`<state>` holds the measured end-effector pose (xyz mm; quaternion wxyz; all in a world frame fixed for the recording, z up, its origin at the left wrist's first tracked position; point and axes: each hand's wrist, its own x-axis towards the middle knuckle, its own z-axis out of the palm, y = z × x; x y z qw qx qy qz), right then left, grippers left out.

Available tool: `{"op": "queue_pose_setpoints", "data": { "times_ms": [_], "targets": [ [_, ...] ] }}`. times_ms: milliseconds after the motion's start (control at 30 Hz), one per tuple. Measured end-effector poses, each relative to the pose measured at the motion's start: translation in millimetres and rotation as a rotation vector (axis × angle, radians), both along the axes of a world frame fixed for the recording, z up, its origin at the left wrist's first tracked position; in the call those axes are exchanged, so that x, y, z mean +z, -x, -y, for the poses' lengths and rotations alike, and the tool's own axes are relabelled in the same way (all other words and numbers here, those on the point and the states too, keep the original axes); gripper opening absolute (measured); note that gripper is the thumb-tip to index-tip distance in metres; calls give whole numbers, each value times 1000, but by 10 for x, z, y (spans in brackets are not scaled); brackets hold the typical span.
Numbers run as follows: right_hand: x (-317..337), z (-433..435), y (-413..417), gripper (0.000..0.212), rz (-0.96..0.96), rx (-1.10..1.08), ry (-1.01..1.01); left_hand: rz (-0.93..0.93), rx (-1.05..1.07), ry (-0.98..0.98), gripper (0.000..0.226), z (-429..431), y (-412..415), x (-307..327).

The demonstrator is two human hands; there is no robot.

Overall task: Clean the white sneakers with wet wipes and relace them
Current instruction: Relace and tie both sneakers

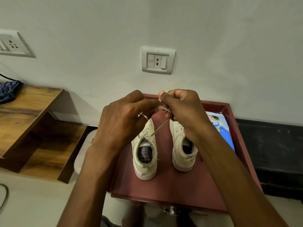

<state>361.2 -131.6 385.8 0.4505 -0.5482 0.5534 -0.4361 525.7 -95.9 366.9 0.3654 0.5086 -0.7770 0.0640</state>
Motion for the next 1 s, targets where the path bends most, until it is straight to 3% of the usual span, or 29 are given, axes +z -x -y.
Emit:
{"op": "queue_pose_setpoints", "data": {
  "times_ms": [100, 233, 400, 467, 533, 733, 833, 933, 1000],
  "targets": [
    [-2, 21, 6, 24, 40, -36, -26, 51, 68, 23, 22, 17, 8, -34],
    [22, 34, 7, 30, 88, -33, -80, -52, 98, -154, 31, 37, 25, -54],
    [61, -6, -3, 13, 55, 121, 4, -687, 62, -607, 49, 72, 94, -7],
    [59, -15, -9, 18, 15, 174, 66, -933, 71, -719, 50, 64, 89, 39],
    [52, -23, -15, 26, -89, 213, 129, -1059, 102, -793, 49, 66, 83, 68],
    [-22, -12, -72, 32, -265, 326, 365, -1137, 127, -840, 45, 58, 65, 68],
    [-47, -6, -107, 24, -236, 336, 431, -1140, 159, -827, 27, 41, 69, 78],
    [-42, -6, -136, 12, -207, 237, 460, -1131, 133, -836, 40, 42, 91, 101],
    [-1, -17, -123, 10, -68, 143, 371, -1083, 118, -828, 42, 22, 84, 147]
  ]
}}
